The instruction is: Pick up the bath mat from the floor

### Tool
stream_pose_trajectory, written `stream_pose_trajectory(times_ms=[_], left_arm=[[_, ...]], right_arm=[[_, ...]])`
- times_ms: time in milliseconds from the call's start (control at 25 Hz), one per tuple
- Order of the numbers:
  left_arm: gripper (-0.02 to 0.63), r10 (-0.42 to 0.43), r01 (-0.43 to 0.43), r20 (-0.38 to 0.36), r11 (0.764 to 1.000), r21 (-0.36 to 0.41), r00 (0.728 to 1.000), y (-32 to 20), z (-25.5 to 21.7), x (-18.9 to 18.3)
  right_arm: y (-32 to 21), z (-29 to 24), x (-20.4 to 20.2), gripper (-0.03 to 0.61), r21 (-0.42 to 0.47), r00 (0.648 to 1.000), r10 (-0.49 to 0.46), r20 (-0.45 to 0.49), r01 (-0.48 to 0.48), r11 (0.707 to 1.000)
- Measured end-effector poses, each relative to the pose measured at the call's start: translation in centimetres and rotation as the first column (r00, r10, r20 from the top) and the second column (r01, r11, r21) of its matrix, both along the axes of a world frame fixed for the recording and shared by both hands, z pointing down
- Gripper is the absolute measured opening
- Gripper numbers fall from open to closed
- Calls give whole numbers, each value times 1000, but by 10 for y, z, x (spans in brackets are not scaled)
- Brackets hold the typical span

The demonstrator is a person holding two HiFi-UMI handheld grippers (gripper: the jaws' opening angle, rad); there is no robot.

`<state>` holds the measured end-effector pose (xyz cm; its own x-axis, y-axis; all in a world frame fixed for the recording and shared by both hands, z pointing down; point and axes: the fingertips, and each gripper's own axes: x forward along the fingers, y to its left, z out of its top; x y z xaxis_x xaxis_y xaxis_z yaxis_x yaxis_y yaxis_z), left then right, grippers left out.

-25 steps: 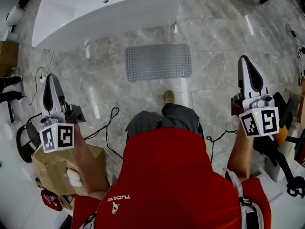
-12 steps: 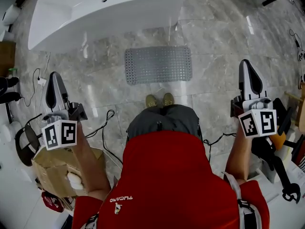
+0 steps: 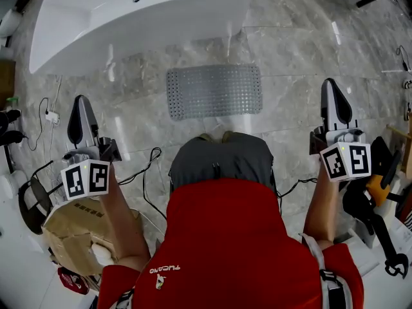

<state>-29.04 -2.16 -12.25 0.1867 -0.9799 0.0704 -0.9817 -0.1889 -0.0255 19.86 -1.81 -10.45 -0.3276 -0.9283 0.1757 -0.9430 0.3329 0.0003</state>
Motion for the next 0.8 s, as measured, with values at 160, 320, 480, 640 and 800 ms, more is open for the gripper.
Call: stream_pose_trajectory(times_ms=[160, 320, 480, 640, 800], left_arm=[[6, 9, -8, 5, 1000, -16, 1000, -13, 37, 2], [5, 22, -22, 11, 999, -44, 1000, -26, 82, 3], [5, 37, -36, 13, 997, -62, 999, -37, 124, 8], [6, 55, -54, 10, 996, -71, 998, -51, 168, 13], [5, 73, -72, 12, 993, -91, 997, -62, 214, 18]], right_arm=[[-11, 31, 3, 2, -8, 1000, 13, -5, -13, 1000], [-20, 69, 5, 2, -28, 1000, 25, -18, -26, 999], [-27, 108, 14, 2, -38, 999, 42, -21, -42, 998], [-37, 149, 13, 2, -56, 998, 40, -41, -43, 998], [-45, 191, 13, 2, -73, 998, 41, -47, -44, 996]])
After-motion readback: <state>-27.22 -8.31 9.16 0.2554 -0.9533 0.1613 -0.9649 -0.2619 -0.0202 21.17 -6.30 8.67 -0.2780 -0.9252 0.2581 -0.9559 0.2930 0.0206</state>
